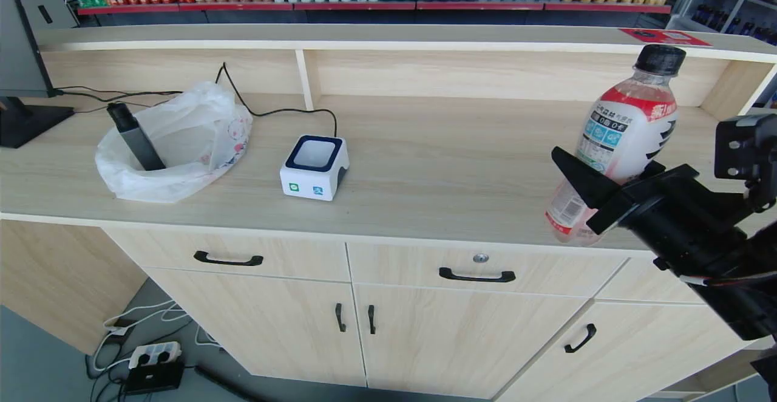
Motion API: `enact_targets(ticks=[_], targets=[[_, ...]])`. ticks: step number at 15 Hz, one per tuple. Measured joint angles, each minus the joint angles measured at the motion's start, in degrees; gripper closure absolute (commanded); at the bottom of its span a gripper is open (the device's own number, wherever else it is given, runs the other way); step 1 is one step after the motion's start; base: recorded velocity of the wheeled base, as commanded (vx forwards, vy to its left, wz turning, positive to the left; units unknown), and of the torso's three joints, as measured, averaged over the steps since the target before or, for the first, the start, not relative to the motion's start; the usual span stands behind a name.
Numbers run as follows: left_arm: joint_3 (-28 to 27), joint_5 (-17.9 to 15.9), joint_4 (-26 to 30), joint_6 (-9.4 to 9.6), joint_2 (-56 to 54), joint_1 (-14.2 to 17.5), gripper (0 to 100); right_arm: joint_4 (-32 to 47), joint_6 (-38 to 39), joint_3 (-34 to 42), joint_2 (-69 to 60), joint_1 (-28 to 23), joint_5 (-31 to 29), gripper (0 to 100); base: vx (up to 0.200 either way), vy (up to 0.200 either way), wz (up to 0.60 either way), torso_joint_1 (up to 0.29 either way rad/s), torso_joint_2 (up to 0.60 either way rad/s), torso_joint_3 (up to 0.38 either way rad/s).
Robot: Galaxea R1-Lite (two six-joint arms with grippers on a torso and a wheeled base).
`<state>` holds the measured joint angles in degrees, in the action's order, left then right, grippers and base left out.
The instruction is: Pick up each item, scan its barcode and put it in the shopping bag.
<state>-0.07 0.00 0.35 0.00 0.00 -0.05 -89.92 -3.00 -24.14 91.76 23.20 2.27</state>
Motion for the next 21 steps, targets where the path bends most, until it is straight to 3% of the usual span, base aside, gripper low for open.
enact_targets(ticks=[17, 21], targets=[[-0.02, 0.0, 0.0, -0.1, 0.0, 0.02, 0, 0.01, 0.05, -0.74, 0.83, -0.57, 0.07, 100, 0.0, 0.2, 0.0, 0.003, 0.0, 0.002], [-0.02, 0.02, 0.02, 0.05, 0.0, -0.09, 0, 0.0, 0.11, -2.68, 2.26, -0.27, 0.18, 100, 0.0, 0.0, 0.0, 0.0, 0.0, 0.0]])
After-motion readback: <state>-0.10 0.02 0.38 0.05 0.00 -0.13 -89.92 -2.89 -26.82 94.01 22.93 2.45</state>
